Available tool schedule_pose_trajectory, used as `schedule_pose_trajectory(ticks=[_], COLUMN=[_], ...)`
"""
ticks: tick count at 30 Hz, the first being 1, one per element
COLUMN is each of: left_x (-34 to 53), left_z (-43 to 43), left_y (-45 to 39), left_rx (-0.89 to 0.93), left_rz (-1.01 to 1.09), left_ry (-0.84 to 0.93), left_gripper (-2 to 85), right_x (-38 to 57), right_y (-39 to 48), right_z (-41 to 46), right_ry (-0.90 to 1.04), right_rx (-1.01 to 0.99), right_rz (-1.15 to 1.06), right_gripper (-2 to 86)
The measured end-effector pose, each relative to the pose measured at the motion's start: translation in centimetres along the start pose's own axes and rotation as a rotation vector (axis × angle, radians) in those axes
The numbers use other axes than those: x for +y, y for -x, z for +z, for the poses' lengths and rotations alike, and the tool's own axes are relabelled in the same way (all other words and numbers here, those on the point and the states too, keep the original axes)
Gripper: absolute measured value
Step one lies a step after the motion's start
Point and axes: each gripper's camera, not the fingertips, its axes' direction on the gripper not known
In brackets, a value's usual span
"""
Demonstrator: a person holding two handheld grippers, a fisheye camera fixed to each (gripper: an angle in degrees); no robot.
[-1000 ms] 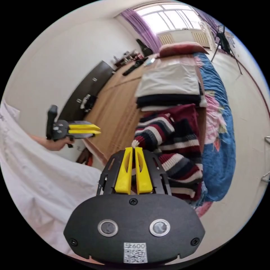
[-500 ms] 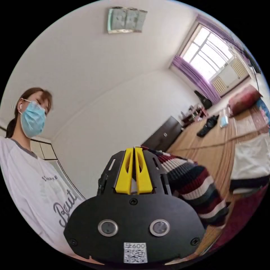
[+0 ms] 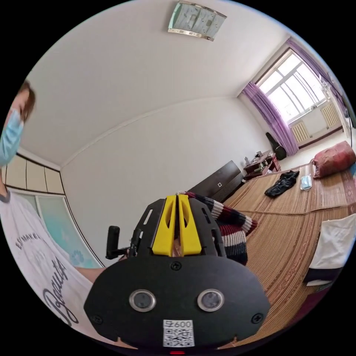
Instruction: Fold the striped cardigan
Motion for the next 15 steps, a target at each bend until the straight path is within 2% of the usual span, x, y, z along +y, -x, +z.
schedule_pose_trajectory(ticks=[1,4,6,9,15], left_x=[1.3,7.1,8.9,11.0,16.1], left_z=[-0.1,1.3,2.4,4.6,11.7], left_y=[0.3,1.0,0.6,-0.6,-3.5], left_rx=[-0.025,-0.189,-0.252,-0.278,-0.123], left_rz=[-0.003,0.007,0.027,0.001,-0.056], left_ry=[0.022,0.284,0.331,0.304,0.251], left_gripper=[12.9,15.5,17.2,18.4,18.7], right_x=[1.1,4.3,6.1,7.9,6.2], right_y=[0.9,0.2,-1.5,-3.9,-3.7], right_z=[1.0,5.0,7.6,9.9,10.8], right_ry=[0.022,0.151,0.253,0.347,0.379], right_rx=[0.02,0.013,-0.026,0.023,0.206], right_rz=[-0.033,0.039,0.108,0.24,0.353], right_gripper=[-0.8,-0.8,-0.8,-0.9,-0.9])
